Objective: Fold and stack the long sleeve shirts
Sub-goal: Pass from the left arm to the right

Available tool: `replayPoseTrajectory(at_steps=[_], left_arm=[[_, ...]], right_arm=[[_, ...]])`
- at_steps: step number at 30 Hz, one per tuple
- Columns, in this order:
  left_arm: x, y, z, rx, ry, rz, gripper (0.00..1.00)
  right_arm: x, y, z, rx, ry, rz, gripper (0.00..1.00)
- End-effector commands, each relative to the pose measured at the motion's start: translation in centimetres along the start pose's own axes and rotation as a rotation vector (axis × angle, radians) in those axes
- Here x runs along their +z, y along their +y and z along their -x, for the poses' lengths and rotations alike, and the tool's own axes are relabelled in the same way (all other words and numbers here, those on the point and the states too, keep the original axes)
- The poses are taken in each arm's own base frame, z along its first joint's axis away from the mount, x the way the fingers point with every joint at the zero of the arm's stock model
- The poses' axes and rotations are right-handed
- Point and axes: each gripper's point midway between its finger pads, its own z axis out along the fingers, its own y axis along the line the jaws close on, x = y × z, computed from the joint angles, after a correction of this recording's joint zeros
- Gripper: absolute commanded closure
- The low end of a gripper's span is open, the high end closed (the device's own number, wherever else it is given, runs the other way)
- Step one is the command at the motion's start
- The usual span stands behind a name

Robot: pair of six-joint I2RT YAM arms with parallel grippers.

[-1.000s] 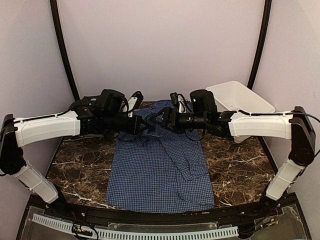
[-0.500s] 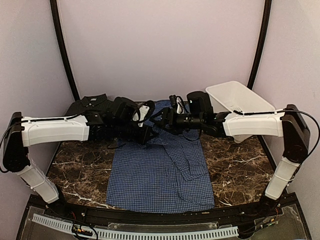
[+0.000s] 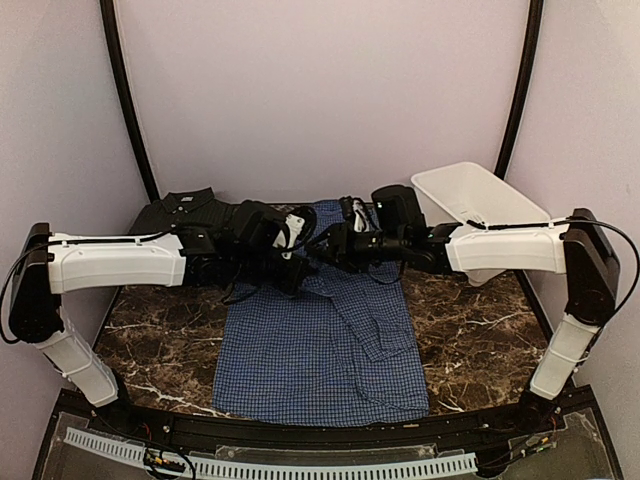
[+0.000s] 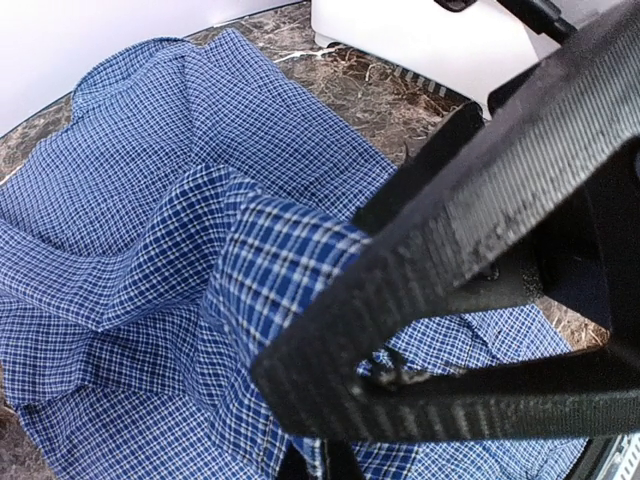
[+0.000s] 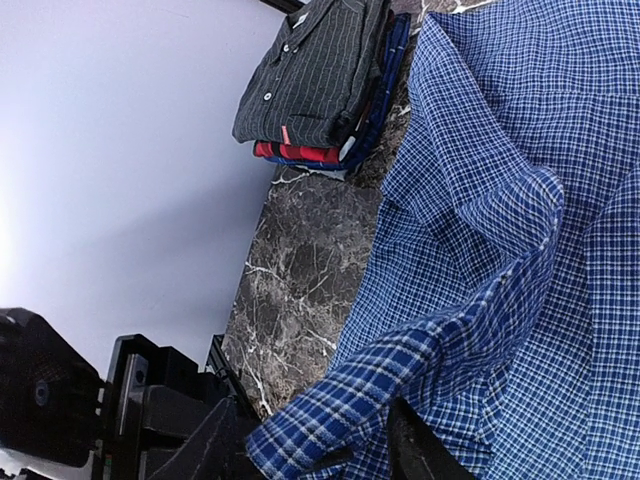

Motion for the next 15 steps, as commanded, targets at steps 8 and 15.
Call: replayPoseTrajectory(at_steps=[8,15], left_arm=[[-0.7,-1.6,0.2,0.155,-0.01,0.028,1.0],[0.2,-3.2,-1.0,0.246,0.02,0.05,1.0]], right_arm=[[-0.2,-1.6,-0.2,0.007,0.011,-0.077,0.48],[-0.7,-2.4,-0.5,0.025,0.001,-0.107,0.48]])
